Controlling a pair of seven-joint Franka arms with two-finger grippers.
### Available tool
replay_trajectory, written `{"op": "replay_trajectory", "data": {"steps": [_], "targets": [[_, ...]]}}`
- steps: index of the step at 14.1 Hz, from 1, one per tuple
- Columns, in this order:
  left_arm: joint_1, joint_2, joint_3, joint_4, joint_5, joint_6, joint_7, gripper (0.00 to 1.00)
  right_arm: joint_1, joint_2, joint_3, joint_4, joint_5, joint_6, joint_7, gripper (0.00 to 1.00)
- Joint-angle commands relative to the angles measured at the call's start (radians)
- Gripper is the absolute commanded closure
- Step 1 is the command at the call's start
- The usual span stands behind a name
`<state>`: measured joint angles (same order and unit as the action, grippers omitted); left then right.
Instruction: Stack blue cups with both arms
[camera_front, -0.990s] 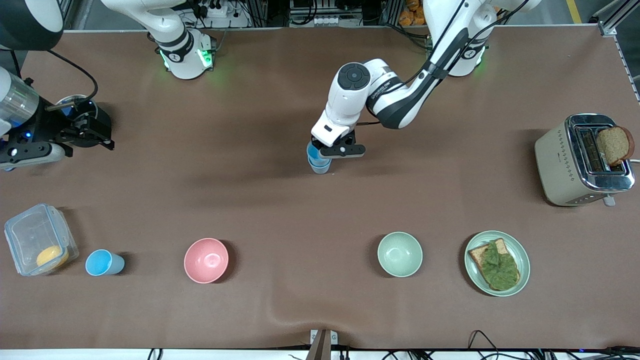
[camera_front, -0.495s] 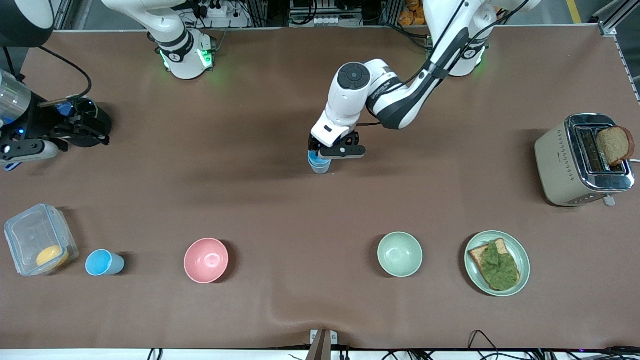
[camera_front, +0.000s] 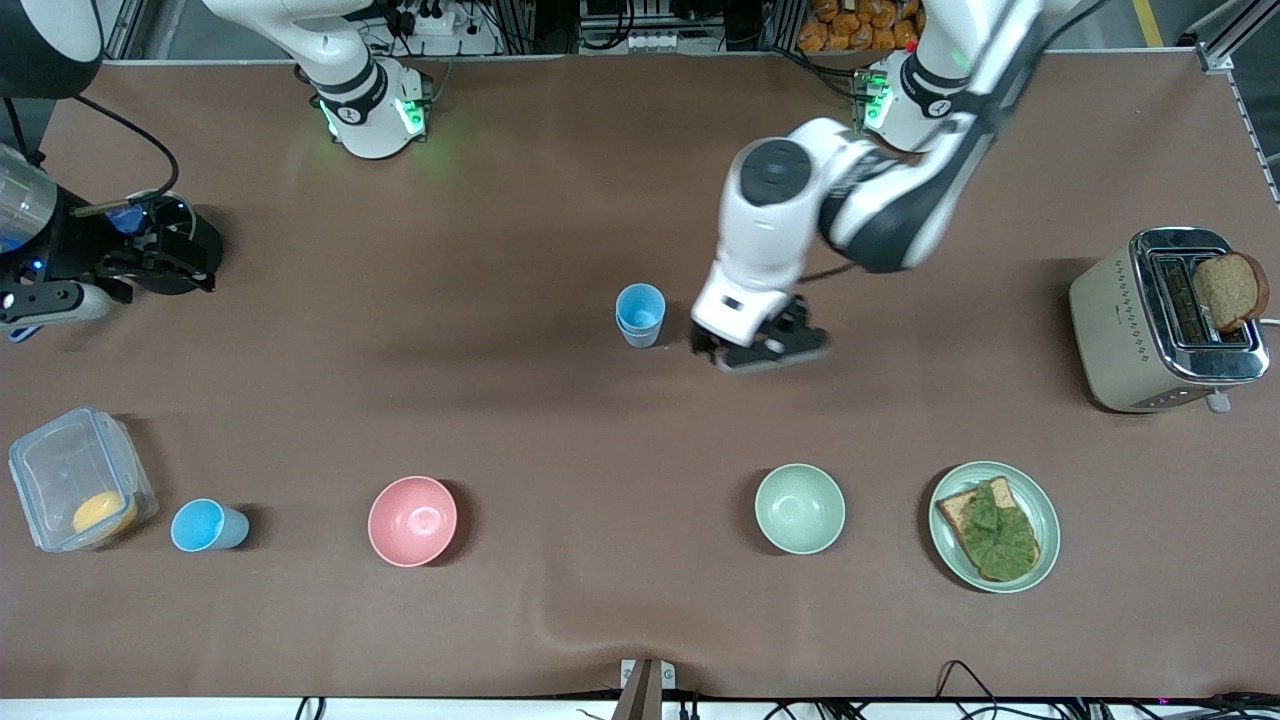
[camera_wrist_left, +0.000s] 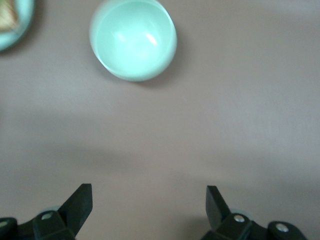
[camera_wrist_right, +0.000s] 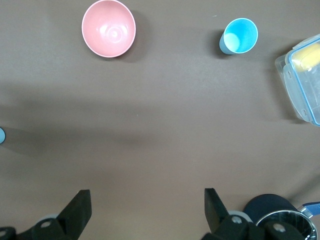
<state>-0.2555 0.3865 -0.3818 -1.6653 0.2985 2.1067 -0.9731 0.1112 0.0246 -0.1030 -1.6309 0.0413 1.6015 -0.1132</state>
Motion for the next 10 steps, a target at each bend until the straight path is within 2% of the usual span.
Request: {"op": "replay_trajectory", "data": {"steps": [1,5,7,8,10], "targets": [[0.123,-0.003,-0.014,0.035,0.001,-0.034,0.104,0.0,-0.016,0.003,0.014,0.02,0.003,-0.018,-0.011,0.0],[0.323,-0.052,-0.02,0.038,-0.027,-0.114,0.365,0.0,-0.012,-0.002,0.022,0.022,-0.003,-0.021,-0.011,0.0],[0.422,-0.07,-0.022,0.039,-0.073,-0.131,0.527,0.0,-0.068,-0.002,0.069,0.02,-0.001,-0.034,-0.011,0.0],[0.462,-0.08,-0.022,0.039,-0.084,-0.137,0.571,0.0,-0.102,-0.002,0.118,0.02,-0.003,-0.034,-0.011,0.0],[0.496,-0.083,-0.014,0.039,-0.082,-0.158,0.588,0.0,-0.111,-0.003,0.132,0.02,-0.006,-0.034,-0.01,0.0]]}}
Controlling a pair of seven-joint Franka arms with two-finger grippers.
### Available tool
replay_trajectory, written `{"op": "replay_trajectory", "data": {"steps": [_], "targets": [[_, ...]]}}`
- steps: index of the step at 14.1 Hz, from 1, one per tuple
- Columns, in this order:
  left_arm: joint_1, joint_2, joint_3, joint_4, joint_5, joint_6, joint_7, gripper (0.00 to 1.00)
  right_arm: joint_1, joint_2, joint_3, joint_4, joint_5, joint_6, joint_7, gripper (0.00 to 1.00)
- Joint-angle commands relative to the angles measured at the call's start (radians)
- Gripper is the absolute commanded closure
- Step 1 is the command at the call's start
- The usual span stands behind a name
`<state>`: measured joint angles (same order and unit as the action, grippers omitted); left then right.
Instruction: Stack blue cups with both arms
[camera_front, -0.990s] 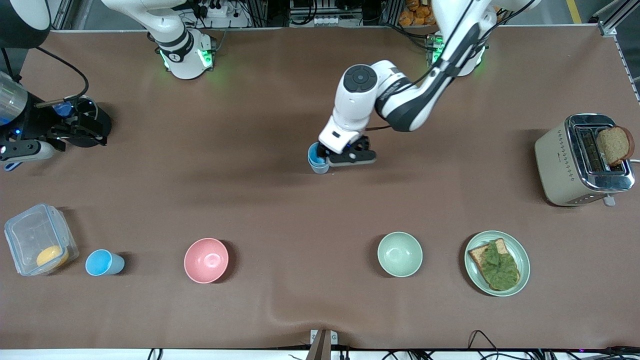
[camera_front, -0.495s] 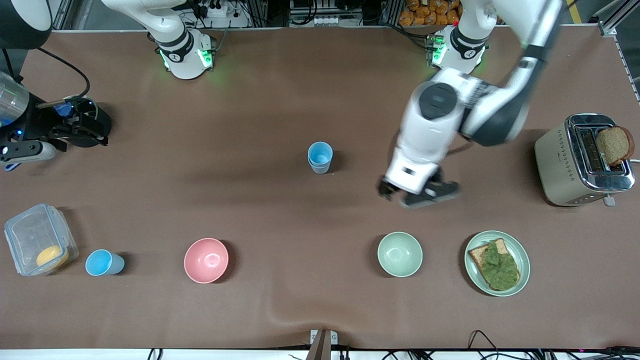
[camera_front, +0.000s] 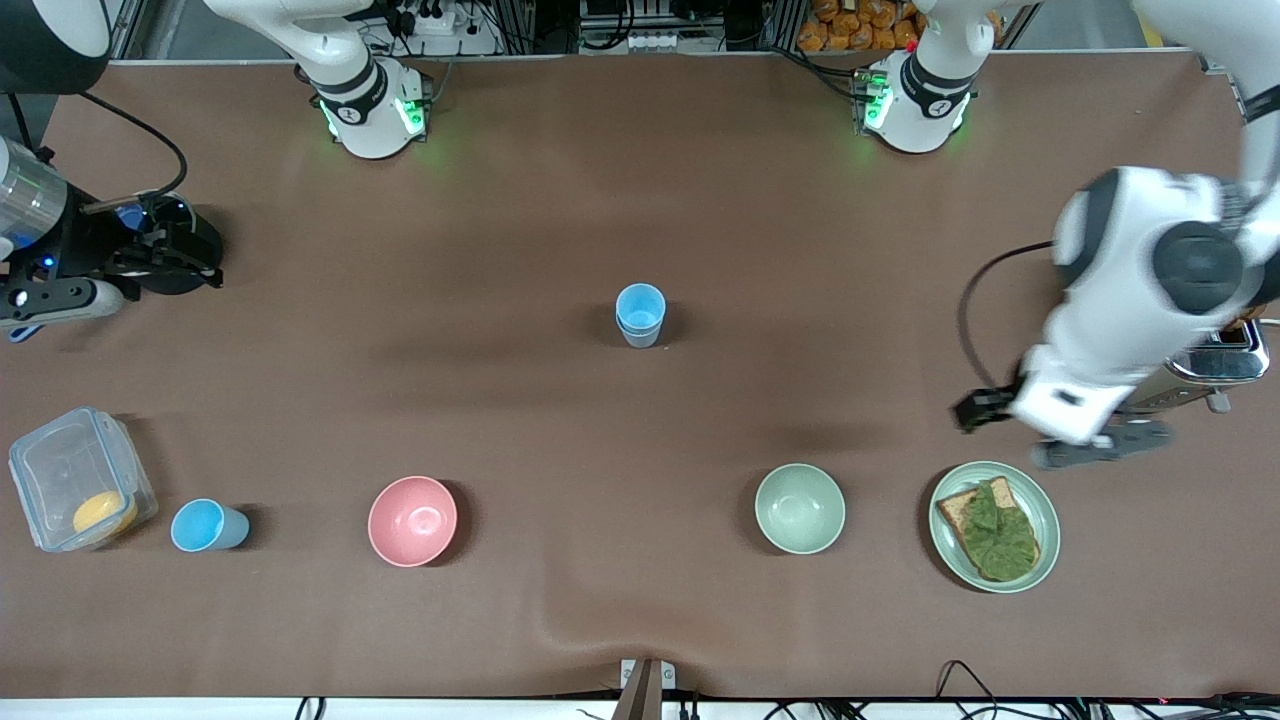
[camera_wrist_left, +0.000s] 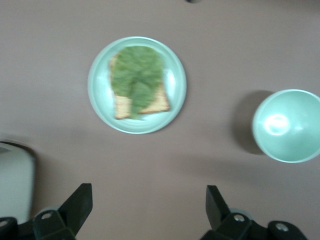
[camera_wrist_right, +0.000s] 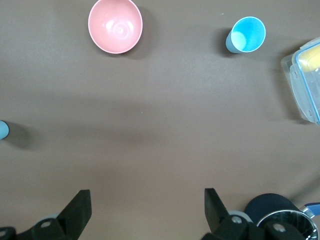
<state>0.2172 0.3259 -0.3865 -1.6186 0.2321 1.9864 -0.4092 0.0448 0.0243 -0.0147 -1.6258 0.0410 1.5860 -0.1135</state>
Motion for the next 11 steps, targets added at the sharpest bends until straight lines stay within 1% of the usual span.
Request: {"op": "replay_trajectory", "data": {"steps": [1,2,3,4,6,7,9,11], "targets": [[0.033,-0.024,-0.005,-0.007,-0.013,-0.044,0.041,0.0,-0.043,-0.003,0.044,0.017,-0.006,-0.018,-0.009,0.0],[0.034,-0.031,0.012,-0.009,-0.017,-0.044,0.077,0.0,-0.043,-0.003,0.044,0.017,-0.006,-0.017,-0.009,0.0],[0.013,-0.065,0.075,-0.012,-0.028,-0.067,0.116,0.0,-0.043,-0.001,0.044,0.017,-0.006,-0.018,-0.009,0.0],[-0.036,-0.099,0.147,-0.018,-0.072,-0.098,0.157,0.0,-0.043,-0.003,0.044,0.017,-0.006,-0.018,-0.009,0.0],[-0.164,-0.187,0.353,-0.046,-0.196,-0.155,0.249,0.0,-0.045,-0.001,0.042,0.015,-0.006,-0.018,-0.009,0.0],[-0.2,-0.23,0.417,-0.056,-0.245,-0.194,0.31,0.0,-0.046,0.0,0.041,0.015,-0.006,-0.018,-0.009,0.0],[-0.199,-0.274,0.423,-0.055,-0.254,-0.291,0.342,0.0,-0.046,0.0,0.041,0.015,-0.006,-0.017,-0.008,0.0],[-0.202,-0.318,0.402,-0.046,-0.252,-0.325,0.337,0.0,-0.045,-0.001,0.041,0.015,-0.006,-0.017,-0.003,0.0]]}}
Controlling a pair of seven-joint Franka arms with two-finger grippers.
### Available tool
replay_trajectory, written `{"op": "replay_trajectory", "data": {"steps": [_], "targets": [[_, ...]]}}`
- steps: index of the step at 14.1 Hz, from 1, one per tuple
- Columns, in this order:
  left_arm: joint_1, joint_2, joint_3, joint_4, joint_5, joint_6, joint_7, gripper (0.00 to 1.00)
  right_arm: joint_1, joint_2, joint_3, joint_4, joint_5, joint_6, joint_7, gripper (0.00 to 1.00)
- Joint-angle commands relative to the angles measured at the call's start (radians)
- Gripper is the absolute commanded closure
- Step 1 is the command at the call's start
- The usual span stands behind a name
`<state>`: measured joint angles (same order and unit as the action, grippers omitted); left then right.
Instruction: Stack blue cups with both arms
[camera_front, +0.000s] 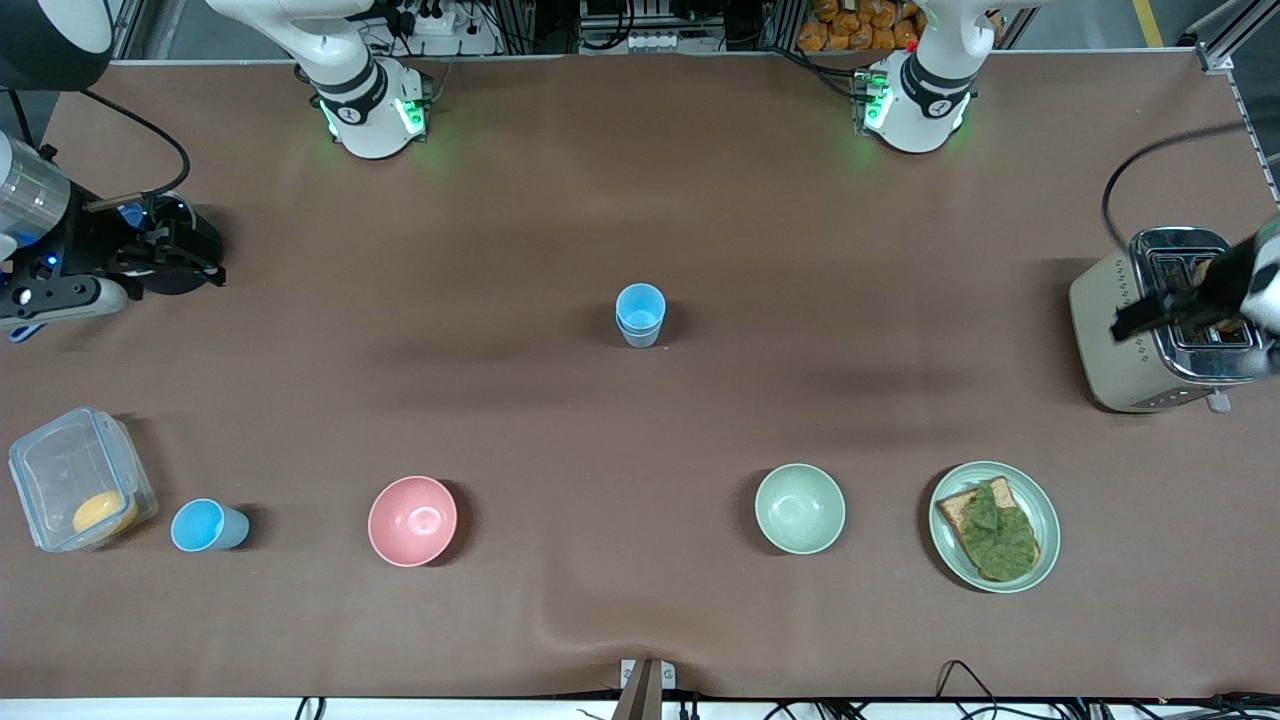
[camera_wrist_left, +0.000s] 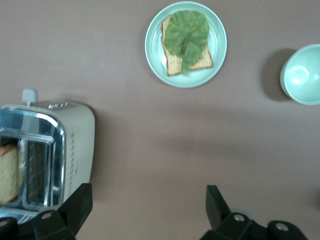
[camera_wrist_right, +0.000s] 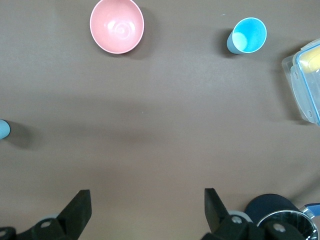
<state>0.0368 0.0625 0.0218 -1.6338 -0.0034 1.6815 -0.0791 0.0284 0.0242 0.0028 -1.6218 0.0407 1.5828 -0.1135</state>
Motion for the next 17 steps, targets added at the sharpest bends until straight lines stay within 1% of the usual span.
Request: {"op": "replay_trajectory", "data": {"steps": [1,6,8,10,17], "targets": [[-0.021,-0.068,-0.019,-0.023,-0.017,-0.02,0.005,0.0,-0.031,0.0,0.022,0.011,-0.005,-0.012,-0.003,0.0],[-0.023,-0.07,-0.08,0.014,-0.01,-0.02,-0.005,0.0,-0.051,0.005,0.022,0.01,-0.005,-0.006,-0.003,0.0],[-0.023,-0.075,-0.088,0.017,-0.01,-0.02,0.013,0.0,-0.051,0.005,0.022,0.008,-0.005,-0.006,-0.003,0.0],[-0.026,-0.061,-0.094,0.048,-0.01,-0.02,0.002,0.0,-0.051,0.003,0.022,0.008,-0.005,-0.007,-0.003,0.0],[-0.029,-0.055,-0.095,0.046,-0.009,-0.02,-0.002,0.0,-0.05,0.005,0.023,0.008,-0.005,-0.006,-0.003,0.0]]}}
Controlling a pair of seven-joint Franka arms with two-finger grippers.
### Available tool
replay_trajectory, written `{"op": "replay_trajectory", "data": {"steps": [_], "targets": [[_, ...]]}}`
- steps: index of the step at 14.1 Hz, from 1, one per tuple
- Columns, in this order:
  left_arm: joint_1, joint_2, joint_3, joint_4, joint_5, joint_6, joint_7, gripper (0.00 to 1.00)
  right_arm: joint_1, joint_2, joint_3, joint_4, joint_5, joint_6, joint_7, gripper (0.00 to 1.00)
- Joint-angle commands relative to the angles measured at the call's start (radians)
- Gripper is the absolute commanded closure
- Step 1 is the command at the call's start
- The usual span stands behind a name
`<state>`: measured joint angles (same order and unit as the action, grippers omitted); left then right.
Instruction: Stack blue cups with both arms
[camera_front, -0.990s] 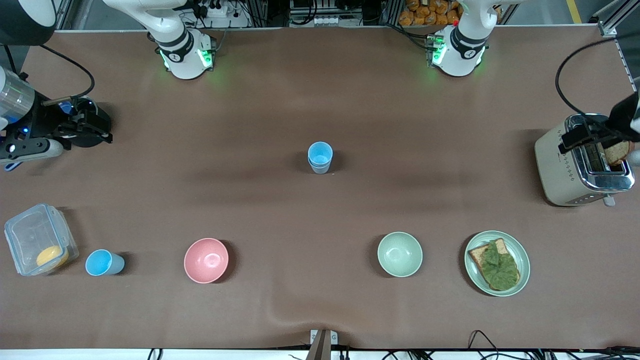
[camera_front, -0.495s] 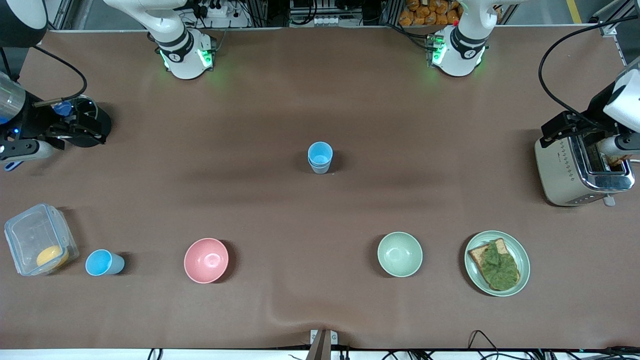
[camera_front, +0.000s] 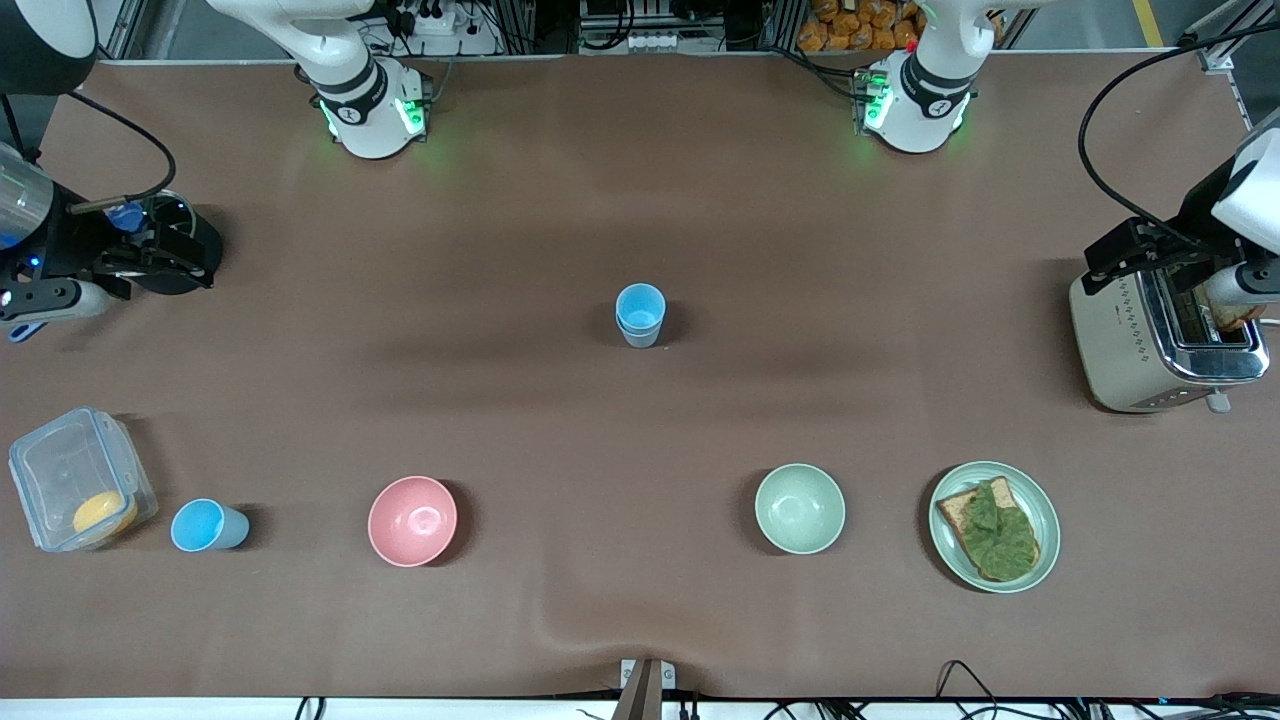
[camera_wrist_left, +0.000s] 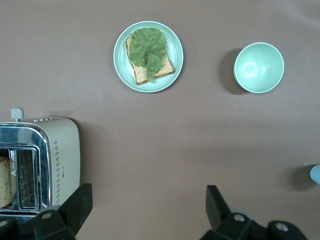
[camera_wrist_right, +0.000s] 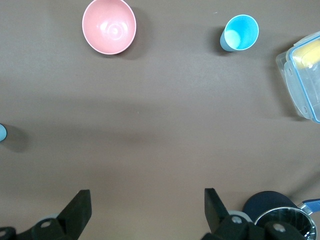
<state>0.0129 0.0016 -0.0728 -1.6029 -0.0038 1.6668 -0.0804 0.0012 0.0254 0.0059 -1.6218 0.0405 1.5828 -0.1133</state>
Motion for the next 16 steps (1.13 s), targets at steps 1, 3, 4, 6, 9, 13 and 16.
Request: {"op": "replay_trajectory", "data": {"steps": [1,3,4,6,9,13,16], "targets": [[-0.004,0.005,-0.001,0.017,-0.008,-0.005,-0.001,0.0,-0.023,0.004,0.02,0.008,-0.005,-0.006,-0.003,0.0],[-0.004,0.008,-0.001,0.014,-0.008,-0.005,-0.002,0.0,-0.023,0.004,0.02,0.008,-0.005,-0.006,-0.002,0.0],[-0.001,0.008,-0.001,0.012,-0.008,-0.005,-0.001,0.0,-0.023,0.004,0.02,0.008,-0.005,-0.006,-0.003,0.0],[-0.001,0.008,-0.001,0.014,-0.008,-0.005,0.002,0.0,-0.023,0.004,0.02,0.01,-0.005,-0.004,-0.008,0.0],[-0.005,0.006,-0.019,0.014,-0.008,-0.005,-0.002,0.0,-0.021,0.004,0.02,0.01,-0.005,-0.003,-0.008,0.0],[0.004,0.003,-0.018,0.017,-0.008,-0.005,-0.002,0.0,-0.021,0.004,0.02,0.01,-0.005,-0.003,-0.008,0.0],[0.01,0.012,-0.012,0.012,-0.01,-0.005,-0.004,0.0,-0.021,0.004,0.02,0.01,-0.005,-0.003,-0.008,0.0]]}}
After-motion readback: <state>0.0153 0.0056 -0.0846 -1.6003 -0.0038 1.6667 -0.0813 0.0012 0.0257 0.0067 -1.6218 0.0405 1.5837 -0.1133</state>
